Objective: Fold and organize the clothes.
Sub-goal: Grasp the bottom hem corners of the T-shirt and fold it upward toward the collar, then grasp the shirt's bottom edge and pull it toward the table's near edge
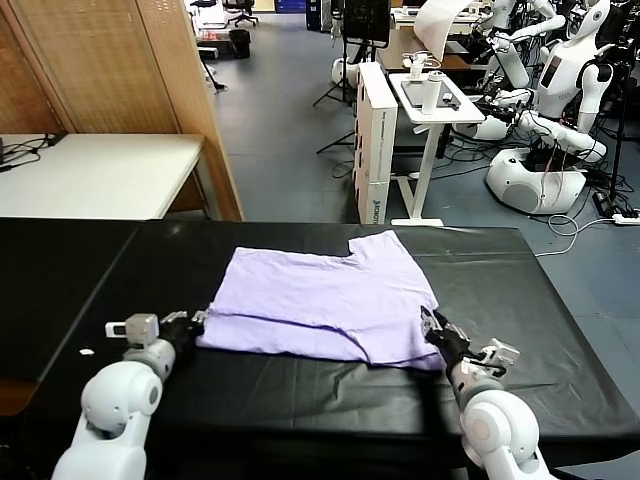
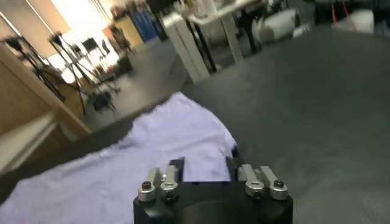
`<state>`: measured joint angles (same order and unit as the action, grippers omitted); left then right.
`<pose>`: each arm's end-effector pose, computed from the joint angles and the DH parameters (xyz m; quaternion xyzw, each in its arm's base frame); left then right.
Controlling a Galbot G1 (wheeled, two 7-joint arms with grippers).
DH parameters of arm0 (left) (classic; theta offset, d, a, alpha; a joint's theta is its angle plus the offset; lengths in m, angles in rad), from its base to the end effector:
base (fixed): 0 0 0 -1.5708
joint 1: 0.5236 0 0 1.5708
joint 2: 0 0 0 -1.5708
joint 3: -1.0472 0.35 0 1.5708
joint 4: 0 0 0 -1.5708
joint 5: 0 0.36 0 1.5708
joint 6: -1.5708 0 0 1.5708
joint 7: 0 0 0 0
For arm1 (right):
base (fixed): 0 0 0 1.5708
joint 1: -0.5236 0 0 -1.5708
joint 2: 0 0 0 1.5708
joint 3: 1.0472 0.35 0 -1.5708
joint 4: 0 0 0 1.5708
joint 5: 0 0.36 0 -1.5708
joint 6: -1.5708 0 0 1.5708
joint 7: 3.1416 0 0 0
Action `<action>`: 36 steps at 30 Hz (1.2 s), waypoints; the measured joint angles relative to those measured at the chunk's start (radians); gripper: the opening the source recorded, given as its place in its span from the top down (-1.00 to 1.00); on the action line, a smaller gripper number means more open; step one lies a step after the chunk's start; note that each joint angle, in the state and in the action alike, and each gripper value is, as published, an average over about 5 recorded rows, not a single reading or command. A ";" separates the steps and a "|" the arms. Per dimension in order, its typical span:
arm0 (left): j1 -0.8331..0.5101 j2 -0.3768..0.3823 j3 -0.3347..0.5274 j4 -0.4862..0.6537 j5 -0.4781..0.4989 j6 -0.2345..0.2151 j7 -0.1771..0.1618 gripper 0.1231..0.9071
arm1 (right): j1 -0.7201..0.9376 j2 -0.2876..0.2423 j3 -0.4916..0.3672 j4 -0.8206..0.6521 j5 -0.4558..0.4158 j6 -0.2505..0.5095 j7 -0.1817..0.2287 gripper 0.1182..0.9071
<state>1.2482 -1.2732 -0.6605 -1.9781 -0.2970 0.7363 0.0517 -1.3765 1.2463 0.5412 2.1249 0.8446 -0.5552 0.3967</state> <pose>0.2839 0.1039 -0.2467 -0.0165 -0.9676 -0.0058 0.2519 0.2410 -0.0563 -0.2414 -0.0181 -0.9554 -0.1858 0.2288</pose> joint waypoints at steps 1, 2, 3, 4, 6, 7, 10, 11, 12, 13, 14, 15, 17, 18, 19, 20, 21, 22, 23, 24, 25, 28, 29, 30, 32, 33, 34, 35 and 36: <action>0.009 0.001 -0.004 -0.007 0.008 0.000 0.005 -0.54 | -0.011 -0.007 0.006 0.011 -0.016 -0.007 -0.011 -0.99; 0.018 0.002 -0.008 -0.014 0.013 0.000 0.008 -0.70 | -0.024 -0.016 0.012 0.024 -0.034 -0.015 -0.024 -0.99; 0.028 0.002 -0.013 -0.021 0.014 0.000 0.010 -0.81 | -0.040 -0.024 0.016 0.037 -0.054 -0.022 -0.037 -1.00; 0.038 0.002 -0.017 -0.028 0.013 0.000 0.010 -0.88 | -0.056 -0.031 0.020 0.050 -0.076 -0.027 -0.049 -1.00; 0.061 0.001 -0.027 -0.044 0.009 -0.001 0.012 -0.97 | -0.094 -0.047 0.024 0.074 -0.129 -0.031 -0.078 -1.00; 0.073 0.001 -0.031 -0.052 0.007 -0.004 0.012 -0.98 | -0.113 -0.053 0.023 0.084 -0.157 -0.031 -0.092 -1.00; 0.112 -0.004 -0.038 -0.069 0.002 -0.022 0.013 -1.00 | -0.165 -0.067 0.018 0.097 -0.234 -0.028 -0.127 -1.00; 0.125 -0.008 -0.039 -0.071 0.001 -0.030 0.012 -1.00 | -0.177 -0.070 0.014 0.098 -0.256 -0.027 -0.136 -1.00; 0.137 -0.012 -0.039 -0.072 0.002 -0.039 0.011 -1.00 | -0.187 -0.073 0.010 0.097 -0.275 -0.026 -0.144 -1.00; 0.148 -0.016 -0.039 -0.072 0.004 -0.047 0.010 -1.00 | -0.195 -0.076 0.006 0.095 -0.292 -0.026 -0.150 -1.00; 0.156 -0.021 -0.038 -0.071 0.006 -0.055 0.009 -1.00 | -0.199 -0.079 0.000 0.092 -0.306 -0.026 -0.155 -1.00; 0.163 -0.026 -0.038 -0.070 0.009 -0.063 0.007 -1.00 | -0.203 -0.082 -0.005 0.089 -0.316 -0.026 -0.158 -1.00; 0.172 -0.034 -0.036 -0.065 0.013 -0.074 0.001 -1.00 | -0.205 -0.088 -0.015 0.080 -0.328 -0.025 -0.164 -1.00; 0.174 -0.038 -0.035 -0.062 0.014 -0.077 -0.003 -1.00 | -0.205 -0.091 -0.020 0.076 -0.331 -0.024 -0.166 -1.00; 0.176 -0.041 -0.035 -0.059 0.015 -0.080 -0.006 -1.00 | -0.203 -0.093 -0.024 0.072 -0.333 -0.024 -0.168 -1.00; 0.178 -0.043 -0.035 -0.058 0.015 -0.081 -0.009 -1.00 | -0.201 -0.095 -0.030 0.068 -0.334 -0.023 -0.169 -1.00; 0.180 -0.045 -0.034 -0.057 0.014 -0.082 -0.012 -1.00 | -0.198 -0.097 -0.035 0.065 -0.336 -0.023 -0.170 -1.00; 0.182 -0.047 -0.035 -0.057 0.014 -0.082 -0.014 -1.00 | -0.195 -0.098 -0.040 0.062 -0.337 -0.022 -0.171 -1.00; 0.184 -0.048 -0.035 -0.059 0.013 -0.082 -0.015 -1.00 | -0.193 -0.099 -0.045 0.059 -0.338 -0.022 -0.172 -1.00; 0.185 -0.049 -0.035 -0.061 0.011 -0.081 -0.016 -1.00 | -0.191 -0.099 -0.050 0.056 -0.339 -0.021 -0.172 -1.00; 0.187 -0.050 -0.036 -0.065 0.010 -0.080 -0.018 -1.00 | -0.190 -0.099 -0.054 0.053 -0.341 -0.020 -0.172 -1.00; 0.191 -0.052 -0.038 -0.075 0.005 -0.077 -0.021 -1.00 | -0.190 -0.098 -0.065 0.047 -0.347 -0.013 -0.172 -1.00; 0.192 -0.052 -0.039 -0.077 0.004 -0.077 -0.021 -1.00 | -0.191 -0.098 -0.068 0.046 -0.349 -0.011 -0.172 -1.00; 0.192 -0.053 -0.039 -0.078 0.003 -0.077 -0.021 -1.00 | -0.192 -0.097 -0.071 0.046 -0.351 -0.009 -0.172 -1.00; 0.192 -0.053 -0.040 -0.077 0.002 -0.077 -0.021 -1.00 | -0.194 -0.097 -0.075 0.046 -0.355 -0.008 -0.173 -0.95; 0.192 -0.053 -0.040 -0.075 0.002 -0.077 -0.021 -1.00 | -0.194 -0.097 -0.076 0.046 -0.356 -0.007 -0.173 -0.91; 0.192 -0.053 -0.040 -0.074 0.002 -0.077 -0.021 -1.00 | -0.195 -0.097 -0.077 0.045 -0.357 -0.007 -0.173 -0.86; 0.193 -0.054 -0.040 -0.072 0.002 -0.077 -0.021 -0.99 | -0.195 -0.097 -0.078 0.045 -0.358 -0.006 -0.173 -0.81; 0.194 -0.054 -0.039 -0.071 0.002 -0.077 -0.021 -0.98 | -0.194 -0.098 -0.078 0.045 -0.358 -0.006 -0.173 -0.78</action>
<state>1.4419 -1.3274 -0.6998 -2.0492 -0.2951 0.6593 0.0309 -1.5708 1.1486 0.4635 2.1698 0.4868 -0.5612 0.2235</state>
